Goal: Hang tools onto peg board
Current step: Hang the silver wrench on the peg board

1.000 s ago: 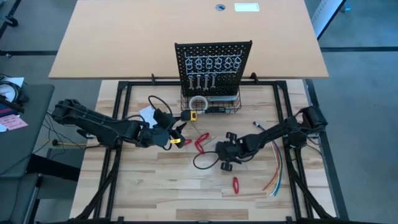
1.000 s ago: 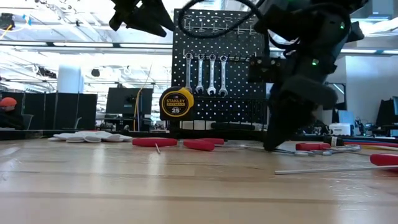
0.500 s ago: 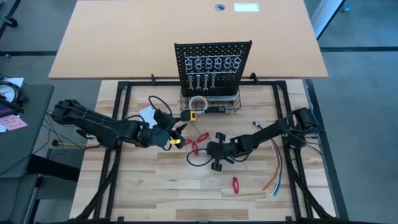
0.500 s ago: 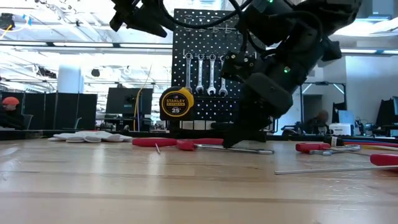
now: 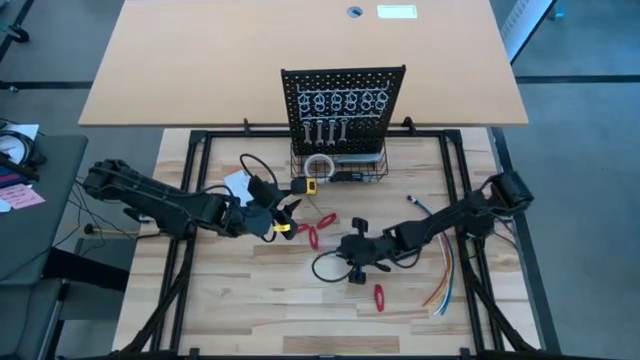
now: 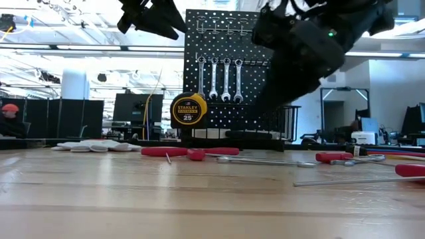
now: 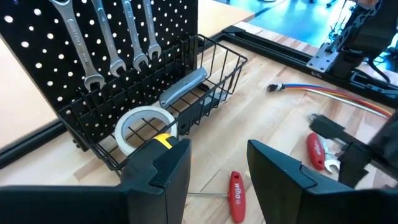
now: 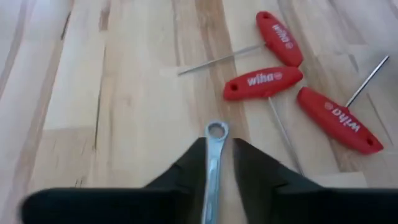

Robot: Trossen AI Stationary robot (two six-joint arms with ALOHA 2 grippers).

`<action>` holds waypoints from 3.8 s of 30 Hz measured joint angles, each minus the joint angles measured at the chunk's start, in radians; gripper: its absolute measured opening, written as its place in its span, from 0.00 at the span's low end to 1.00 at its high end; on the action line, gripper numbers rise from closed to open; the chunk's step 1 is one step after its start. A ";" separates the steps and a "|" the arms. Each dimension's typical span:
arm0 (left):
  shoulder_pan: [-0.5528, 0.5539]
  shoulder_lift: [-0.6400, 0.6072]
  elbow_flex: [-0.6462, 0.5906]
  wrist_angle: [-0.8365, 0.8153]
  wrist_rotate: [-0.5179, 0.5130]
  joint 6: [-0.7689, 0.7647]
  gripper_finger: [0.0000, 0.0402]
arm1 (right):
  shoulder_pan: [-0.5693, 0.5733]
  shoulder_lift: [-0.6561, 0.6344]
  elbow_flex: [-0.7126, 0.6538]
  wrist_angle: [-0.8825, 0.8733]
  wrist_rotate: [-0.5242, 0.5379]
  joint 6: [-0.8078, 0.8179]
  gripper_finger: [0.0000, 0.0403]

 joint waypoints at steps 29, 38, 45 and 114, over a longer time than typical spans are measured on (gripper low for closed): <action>-0.005 0.000 0.000 0.005 0.026 -0.023 0.38 | -0.056 0.299 -0.218 0.628 0.038 0.037 0.14; -0.016 0.000 0.000 0.008 0.027 -0.013 0.38 | -0.057 0.265 -0.224 0.644 0.059 0.023 0.08; -0.016 0.000 0.000 0.008 0.027 0.003 0.38 | -0.036 0.160 -0.328 0.867 0.130 0.003 0.08; -0.035 0.612 0.232 1.147 0.573 0.710 0.07 | 0.248 -0.233 -0.300 1.287 0.245 -0.791 0.09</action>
